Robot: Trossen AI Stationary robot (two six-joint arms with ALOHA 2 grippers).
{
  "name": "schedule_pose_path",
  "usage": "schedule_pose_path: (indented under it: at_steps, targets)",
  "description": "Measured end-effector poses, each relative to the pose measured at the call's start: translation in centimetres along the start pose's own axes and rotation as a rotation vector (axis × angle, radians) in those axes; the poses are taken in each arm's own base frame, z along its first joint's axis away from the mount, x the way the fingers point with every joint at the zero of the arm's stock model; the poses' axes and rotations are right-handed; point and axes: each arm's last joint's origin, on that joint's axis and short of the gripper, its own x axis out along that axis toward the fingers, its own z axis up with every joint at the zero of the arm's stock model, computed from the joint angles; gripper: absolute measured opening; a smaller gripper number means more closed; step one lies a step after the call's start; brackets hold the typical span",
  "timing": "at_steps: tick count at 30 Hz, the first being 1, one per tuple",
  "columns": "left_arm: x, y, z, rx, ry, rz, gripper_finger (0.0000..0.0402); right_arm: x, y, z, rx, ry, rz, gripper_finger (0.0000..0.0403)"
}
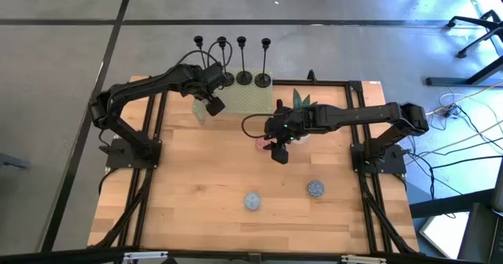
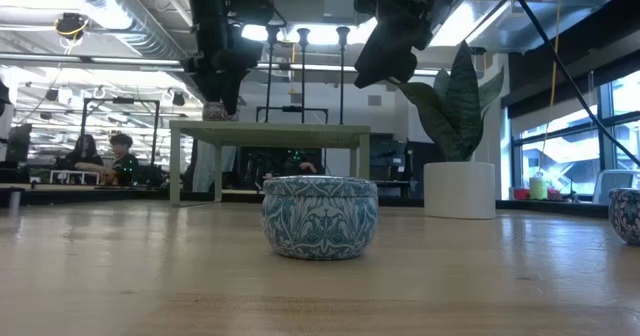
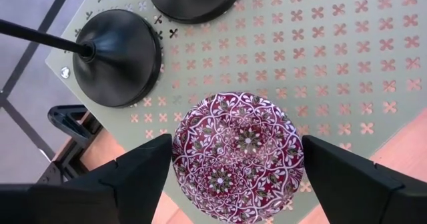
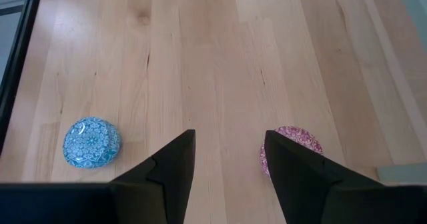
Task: Pick & Place candle stick holders
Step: Put the purple scented candle on the shelf
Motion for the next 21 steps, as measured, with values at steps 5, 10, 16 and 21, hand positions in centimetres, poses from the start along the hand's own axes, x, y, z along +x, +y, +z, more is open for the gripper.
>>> schedule_pose_path:
  at_steps: [5, 10, 16, 21]
  targets:
    - [0.0, 0.0, 0.0, 0.008, 0.000, 0.001, 0.0334, 0.0, 0.0, 0.0, 0.000, 0.000, 0.000, 0.0183]
    - [-0.1, -0.4, -0.1, 0.046, -0.004, -0.001, 0.0334, 0.0, 0.0, 0.0, 0.000, 0.000, 0.000, 0.0183]
    - [-0.4, -1.0, -0.1, 0.091, -0.019, 0.050, 0.0334, 0.0, 0.0, 0.0, 0.000, 0.000, 0.000, 0.0183]
    - [-0.5, -1.2, -0.2, 0.103, -0.027, 0.080, 0.0334, 0.0, 0.0, 0.0, 0.000, 0.000, 0.000, 0.0183]
